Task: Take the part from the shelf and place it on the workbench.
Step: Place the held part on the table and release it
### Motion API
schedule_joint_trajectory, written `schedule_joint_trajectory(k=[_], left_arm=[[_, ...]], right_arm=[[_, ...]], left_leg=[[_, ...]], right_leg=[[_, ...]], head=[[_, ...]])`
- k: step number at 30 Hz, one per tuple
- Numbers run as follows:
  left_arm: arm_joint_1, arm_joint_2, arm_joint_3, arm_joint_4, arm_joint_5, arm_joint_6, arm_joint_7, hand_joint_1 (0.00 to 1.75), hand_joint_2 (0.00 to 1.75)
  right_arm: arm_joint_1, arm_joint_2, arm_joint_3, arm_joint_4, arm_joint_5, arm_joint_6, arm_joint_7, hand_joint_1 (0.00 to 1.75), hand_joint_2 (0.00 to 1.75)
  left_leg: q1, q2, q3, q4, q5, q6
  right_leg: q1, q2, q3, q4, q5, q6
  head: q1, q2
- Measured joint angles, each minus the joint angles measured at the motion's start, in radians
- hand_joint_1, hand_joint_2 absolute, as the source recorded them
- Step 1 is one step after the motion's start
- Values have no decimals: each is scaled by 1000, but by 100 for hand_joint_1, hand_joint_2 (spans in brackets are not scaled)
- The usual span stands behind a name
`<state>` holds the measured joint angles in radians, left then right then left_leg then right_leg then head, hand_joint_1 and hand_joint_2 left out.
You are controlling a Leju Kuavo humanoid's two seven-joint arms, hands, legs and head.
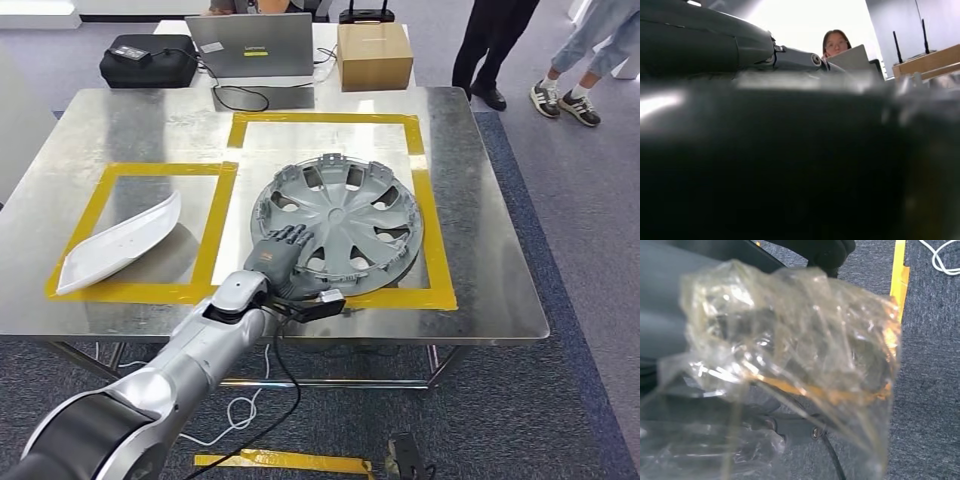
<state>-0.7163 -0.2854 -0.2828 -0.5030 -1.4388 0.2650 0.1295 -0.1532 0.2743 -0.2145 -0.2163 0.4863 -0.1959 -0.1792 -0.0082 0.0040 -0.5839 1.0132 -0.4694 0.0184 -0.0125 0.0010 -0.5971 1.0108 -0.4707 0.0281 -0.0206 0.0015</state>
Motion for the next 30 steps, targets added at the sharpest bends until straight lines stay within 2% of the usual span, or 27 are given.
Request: schedule_joint_trajectory(k=[5,12,17,22,30], left_arm=[[55,-18,13,-94,106,4,-114,0,0],[192,-20,-3,-362,254,-19,-200,0,0],[301,-6,-26,-559,358,-6,-267,0,0],[412,24,-46,-730,530,26,-392,0,0],[489,65,-62,-848,615,55,-445,0,0]], right_arm=[[6,-1,-1,0,-25,-9,-18,0,0],[22,-4,-5,0,-59,-29,-44,0,0],[33,-8,-15,0,-75,-43,-56,0,0],[41,-11,-27,0,-87,-56,-66,0,0],[45,-14,-37,0,-92,-59,-74,0,0]], left_leg=[[0,0,0,0,-1,0],[0,0,0,0,-2,1],[0,0,-1,0,-3,1],[0,0,0,0,-4,0],[0,0,-1,0,-4,0]], right_leg=[[0,0,0,0,0,0],[0,1,0,0,-1,0],[0,0,0,0,-2,0],[0,1,-1,0,-3,-1],[0,1,0,0,-4,-1]], head=[[0,0],[0,0],[0,0],[0,0],[0,0]])
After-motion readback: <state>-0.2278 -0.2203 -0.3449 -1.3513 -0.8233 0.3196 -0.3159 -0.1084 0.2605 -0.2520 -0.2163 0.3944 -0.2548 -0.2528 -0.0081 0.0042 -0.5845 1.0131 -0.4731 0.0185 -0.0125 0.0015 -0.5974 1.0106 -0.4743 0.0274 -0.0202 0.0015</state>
